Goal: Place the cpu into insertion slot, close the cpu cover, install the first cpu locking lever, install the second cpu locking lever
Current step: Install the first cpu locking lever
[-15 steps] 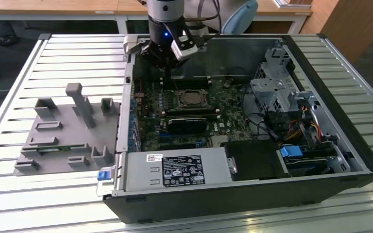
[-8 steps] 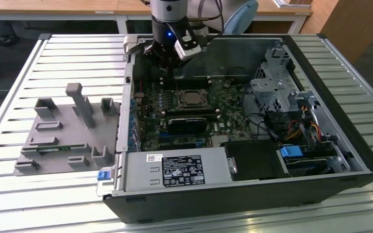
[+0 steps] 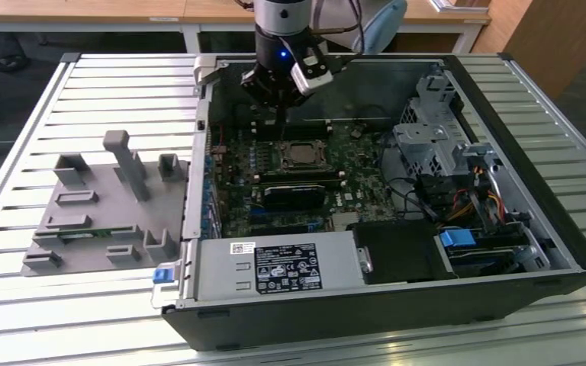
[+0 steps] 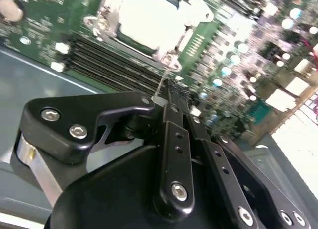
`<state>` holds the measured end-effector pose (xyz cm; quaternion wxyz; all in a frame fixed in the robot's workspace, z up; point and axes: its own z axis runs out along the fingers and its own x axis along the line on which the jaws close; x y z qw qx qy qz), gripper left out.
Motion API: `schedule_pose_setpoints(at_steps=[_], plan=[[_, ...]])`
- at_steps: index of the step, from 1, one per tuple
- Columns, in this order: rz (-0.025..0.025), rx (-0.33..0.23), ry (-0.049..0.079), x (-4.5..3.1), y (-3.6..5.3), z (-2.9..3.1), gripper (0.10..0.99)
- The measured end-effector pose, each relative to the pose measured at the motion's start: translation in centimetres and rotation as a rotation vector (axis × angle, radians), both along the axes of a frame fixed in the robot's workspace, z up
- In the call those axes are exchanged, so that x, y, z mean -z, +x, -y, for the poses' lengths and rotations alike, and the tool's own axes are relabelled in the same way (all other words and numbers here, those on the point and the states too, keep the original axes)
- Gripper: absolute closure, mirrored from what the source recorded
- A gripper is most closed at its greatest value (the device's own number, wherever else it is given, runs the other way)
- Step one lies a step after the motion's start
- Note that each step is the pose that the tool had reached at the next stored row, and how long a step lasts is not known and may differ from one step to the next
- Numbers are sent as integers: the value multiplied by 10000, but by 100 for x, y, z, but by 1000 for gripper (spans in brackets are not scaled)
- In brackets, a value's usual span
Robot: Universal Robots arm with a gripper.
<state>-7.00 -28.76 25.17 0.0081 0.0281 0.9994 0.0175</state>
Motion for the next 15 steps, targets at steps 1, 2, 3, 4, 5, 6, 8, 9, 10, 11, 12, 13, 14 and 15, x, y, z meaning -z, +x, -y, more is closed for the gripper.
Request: schedule_pose_setpoints(at_steps=[1, 2, 3, 4, 5, 6, 8, 9, 10, 11, 12, 13, 14, 15], plan=[[0, 0, 0, 3, 36, -2, 980], [0, -1, 0, 7, 74, -5, 980], [-1, -1, 0, 12, 114, -6, 980], [-2, -4, 0, 18, 152, -7, 980], [-2, -6, 0, 22, 180, -8, 980], [-2, -8, 0, 26, 198, -9, 980], [-2, -13, 22, 31, 206, -8, 980], [-3, -20, 99, 33, 206, -8, 980], [-2, -29, 211, 36, 206, -8, 980], [-1, -37, 286, 37, 206, -5, 980], [1, -38, 303, 38, 206, 1, 980], [2, -39, 305, 39, 206, 4, 980], [3, -38, 306, 41, 206, 6, 980], [3, -37, 305, 42, 206, 7, 980]])
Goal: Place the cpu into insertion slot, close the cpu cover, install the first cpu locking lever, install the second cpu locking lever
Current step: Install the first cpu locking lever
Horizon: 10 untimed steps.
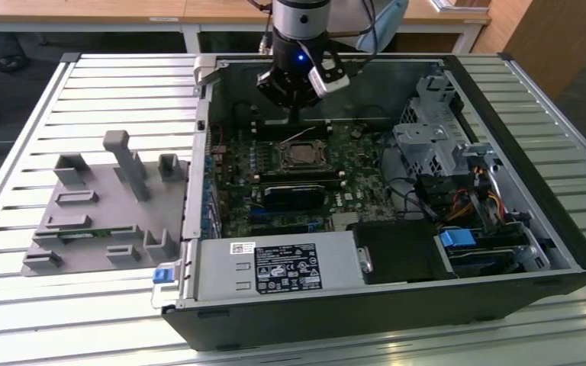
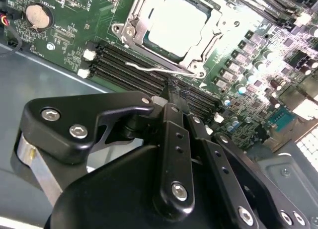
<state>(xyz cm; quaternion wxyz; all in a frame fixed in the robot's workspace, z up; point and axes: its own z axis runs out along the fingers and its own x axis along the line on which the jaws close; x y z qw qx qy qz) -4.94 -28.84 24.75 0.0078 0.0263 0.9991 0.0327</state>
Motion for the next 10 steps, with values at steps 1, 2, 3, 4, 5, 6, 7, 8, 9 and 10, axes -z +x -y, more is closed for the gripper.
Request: schedule_pose_setpoints(at_steps=[1, 2, 3, 4, 5, 6, 7, 8, 9, 10], plan=[[0, 0, -1, 3, 0, 1, 980], [0, -2, -1, 10, 2, 1, 980], [-1, -5, -1, 22, 5, 1, 980], [-1, -6, -1, 35, 9, 2, 980], [-2, -8, -2, 49, 16, 1, 980], [-2, -10, -2, 63, 25, 1, 980], [-1, -12, -2, 77, 37, 1, 980], [0, -12, -1, 89, 52, 1, 980], [-1, -12, -1, 100, 67, 1, 980], [-1, -12, -1, 108, 82, 1, 980]])
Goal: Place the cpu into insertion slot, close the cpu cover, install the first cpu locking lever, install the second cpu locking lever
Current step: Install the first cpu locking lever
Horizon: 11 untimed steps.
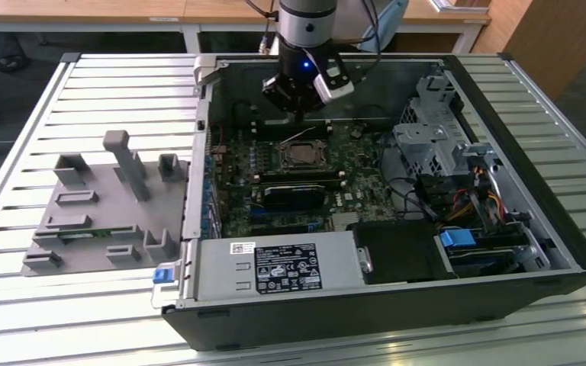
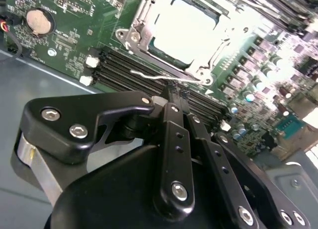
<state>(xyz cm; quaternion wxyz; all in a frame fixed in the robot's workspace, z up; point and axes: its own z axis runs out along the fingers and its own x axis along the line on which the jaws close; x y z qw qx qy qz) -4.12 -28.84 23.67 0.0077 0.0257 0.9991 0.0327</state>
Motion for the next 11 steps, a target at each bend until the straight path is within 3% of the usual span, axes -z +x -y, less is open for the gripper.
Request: schedule_pose_setpoints(at_steps=[11], plan=[[-1, -1, -3, 81, 71, -16, 980]])
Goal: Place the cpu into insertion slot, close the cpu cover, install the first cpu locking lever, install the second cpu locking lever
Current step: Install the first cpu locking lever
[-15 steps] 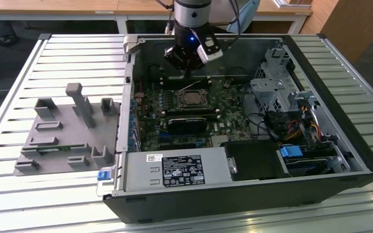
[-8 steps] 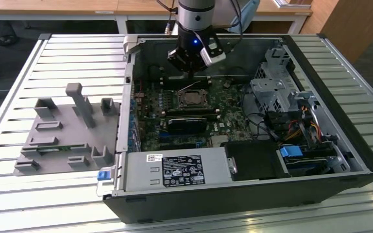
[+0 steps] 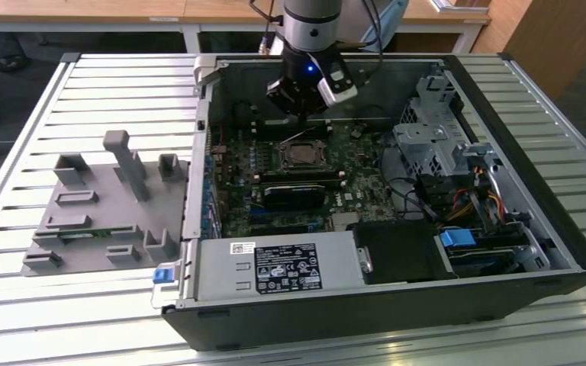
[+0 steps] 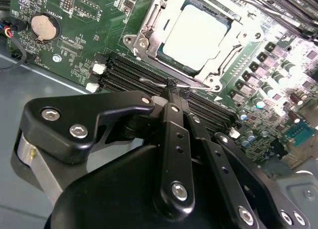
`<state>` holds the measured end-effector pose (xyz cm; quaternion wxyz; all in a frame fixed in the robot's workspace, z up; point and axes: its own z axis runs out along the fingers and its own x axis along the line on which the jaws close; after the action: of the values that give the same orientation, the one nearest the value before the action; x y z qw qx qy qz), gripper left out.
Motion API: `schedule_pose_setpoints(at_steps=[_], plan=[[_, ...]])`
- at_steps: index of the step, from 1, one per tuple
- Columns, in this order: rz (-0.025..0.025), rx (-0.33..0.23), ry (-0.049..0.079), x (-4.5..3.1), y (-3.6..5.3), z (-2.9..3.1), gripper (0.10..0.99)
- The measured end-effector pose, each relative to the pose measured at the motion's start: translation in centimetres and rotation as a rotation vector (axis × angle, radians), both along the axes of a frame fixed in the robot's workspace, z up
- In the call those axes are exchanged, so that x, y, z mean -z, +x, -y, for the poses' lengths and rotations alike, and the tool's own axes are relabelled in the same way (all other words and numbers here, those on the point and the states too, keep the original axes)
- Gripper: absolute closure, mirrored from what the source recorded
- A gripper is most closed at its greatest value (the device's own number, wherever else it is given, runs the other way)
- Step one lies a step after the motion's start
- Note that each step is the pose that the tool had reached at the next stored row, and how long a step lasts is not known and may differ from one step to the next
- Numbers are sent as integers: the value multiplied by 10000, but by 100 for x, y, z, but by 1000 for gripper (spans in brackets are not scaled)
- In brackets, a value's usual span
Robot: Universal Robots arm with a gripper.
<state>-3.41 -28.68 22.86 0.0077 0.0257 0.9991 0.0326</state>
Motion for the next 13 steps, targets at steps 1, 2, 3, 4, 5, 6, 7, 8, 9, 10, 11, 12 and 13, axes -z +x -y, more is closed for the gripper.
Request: schedule_pose_setpoints(at_steps=[1, 2, 3, 4, 5, 6, 7, 8, 9, 10, 11, 12, 13], plan=[[1, 0, 1, 7, 4, -4, 980], [2, -1, 3, 14, 8, -8, 980], [2, -2, 3, 21, 14, -12, 980], [2, -2, 2, 27, 18, -14, 980], [2, -1, 2, 32, 24, -15, 980], [2, -1, 2, 36, 29, -16, 980], [2, -1, 3, 41, 34, -17, 980], [2, -1, 2, 45, 39, -17, 980], [1, -1, 2, 49, 44, -18, 980], [1, -1, 2, 53, 50, -18, 980], [2, 0, 2, 58, 57, -19, 980], [1, 0, 2, 61, 64, -19, 980], [1, -1, 1, 65, 72, -19, 980]])
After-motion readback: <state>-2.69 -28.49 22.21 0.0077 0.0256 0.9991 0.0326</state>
